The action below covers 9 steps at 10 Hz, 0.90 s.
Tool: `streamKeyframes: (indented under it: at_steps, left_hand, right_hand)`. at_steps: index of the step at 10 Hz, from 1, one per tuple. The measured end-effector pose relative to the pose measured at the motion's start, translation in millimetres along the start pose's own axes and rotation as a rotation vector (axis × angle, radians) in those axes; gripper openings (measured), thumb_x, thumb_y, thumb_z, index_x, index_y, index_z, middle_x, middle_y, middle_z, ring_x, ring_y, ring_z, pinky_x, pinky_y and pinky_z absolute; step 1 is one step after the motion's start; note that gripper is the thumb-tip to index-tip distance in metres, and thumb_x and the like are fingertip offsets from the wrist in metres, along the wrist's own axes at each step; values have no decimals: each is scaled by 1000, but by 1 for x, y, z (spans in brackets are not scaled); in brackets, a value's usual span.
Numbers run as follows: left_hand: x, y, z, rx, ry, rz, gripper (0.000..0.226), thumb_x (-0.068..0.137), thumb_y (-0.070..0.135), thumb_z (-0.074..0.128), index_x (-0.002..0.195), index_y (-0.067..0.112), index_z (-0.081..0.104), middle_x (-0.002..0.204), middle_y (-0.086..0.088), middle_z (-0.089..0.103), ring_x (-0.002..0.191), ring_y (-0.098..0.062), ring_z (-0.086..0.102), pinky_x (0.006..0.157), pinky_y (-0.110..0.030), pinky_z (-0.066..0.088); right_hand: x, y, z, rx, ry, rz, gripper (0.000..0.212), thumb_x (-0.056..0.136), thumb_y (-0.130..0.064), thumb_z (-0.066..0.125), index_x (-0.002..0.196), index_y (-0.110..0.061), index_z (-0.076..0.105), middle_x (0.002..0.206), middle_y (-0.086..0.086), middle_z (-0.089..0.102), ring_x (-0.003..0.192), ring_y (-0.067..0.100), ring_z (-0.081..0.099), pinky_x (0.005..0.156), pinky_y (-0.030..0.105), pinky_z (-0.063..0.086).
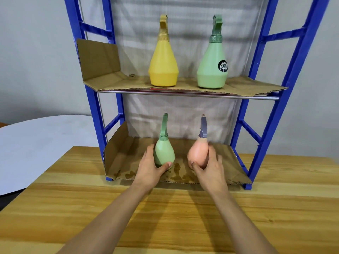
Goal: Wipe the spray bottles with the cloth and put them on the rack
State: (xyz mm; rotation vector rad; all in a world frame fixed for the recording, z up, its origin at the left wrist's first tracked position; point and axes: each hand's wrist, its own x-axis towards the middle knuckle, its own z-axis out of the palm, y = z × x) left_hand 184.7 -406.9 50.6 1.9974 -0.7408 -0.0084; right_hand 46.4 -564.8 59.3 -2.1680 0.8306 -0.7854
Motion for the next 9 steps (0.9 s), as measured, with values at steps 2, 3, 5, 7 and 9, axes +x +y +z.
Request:
streamKeyframes:
  at_steps: [2, 3, 5, 7, 9]
  left_hand:
    - [4, 0, 1, -13, -22, -1, 84, 86, 33, 82, 152, 23, 31, 142, 1, 51, 127, -17, 51, 109, -41, 48]
    - [4, 0, 2, -9, -18, -7, 83, 87, 32, 81, 152, 22, 31, 142, 1, 51, 127, -16, 50, 110, -43, 48]
    - [6, 2, 2, -6, -29, -8, 81, 88, 30, 79, 152, 20, 31, 144, -1, 49, 130, -18, 50, 108, -36, 45]
    - [2, 5, 2, 91, -11, 9, 87, 90, 36, 77, 157, 20, 24, 149, -5, 44, 136, -24, 47, 112, -42, 44]
    - [-8, 14, -4, 57, -23, -67, 102, 88, 40, 78, 163, 27, 9, 153, -9, 35, 140, -28, 44, 114, -45, 40]
  right_hand:
    - [-1, -1, 0, 24, -4, -1, 87, 88, -37, 72, 156, -31, 17, 145, 8, 40, 127, 30, 52, 103, 49, 48]
    - [-1, 0, 1, 31, -6, -1, 87, 90, -35, 71, 156, -31, 15, 148, 7, 38, 128, 30, 52, 105, 51, 48]
    - [-1, 1, 3, 39, -23, 14, 89, 92, -34, 68, 157, -34, 7, 153, 6, 33, 129, 31, 53, 106, 53, 48]
    - [0, 1, 5, 13, -38, 17, 91, 95, -34, 63, 158, -34, -3, 161, 7, 24, 135, 32, 48, 108, 56, 44]
    - [-1, 0, 3, 24, -30, 59, 95, 92, -38, 67, 158, -33, -1, 158, 10, 31, 135, 34, 48, 108, 55, 44]
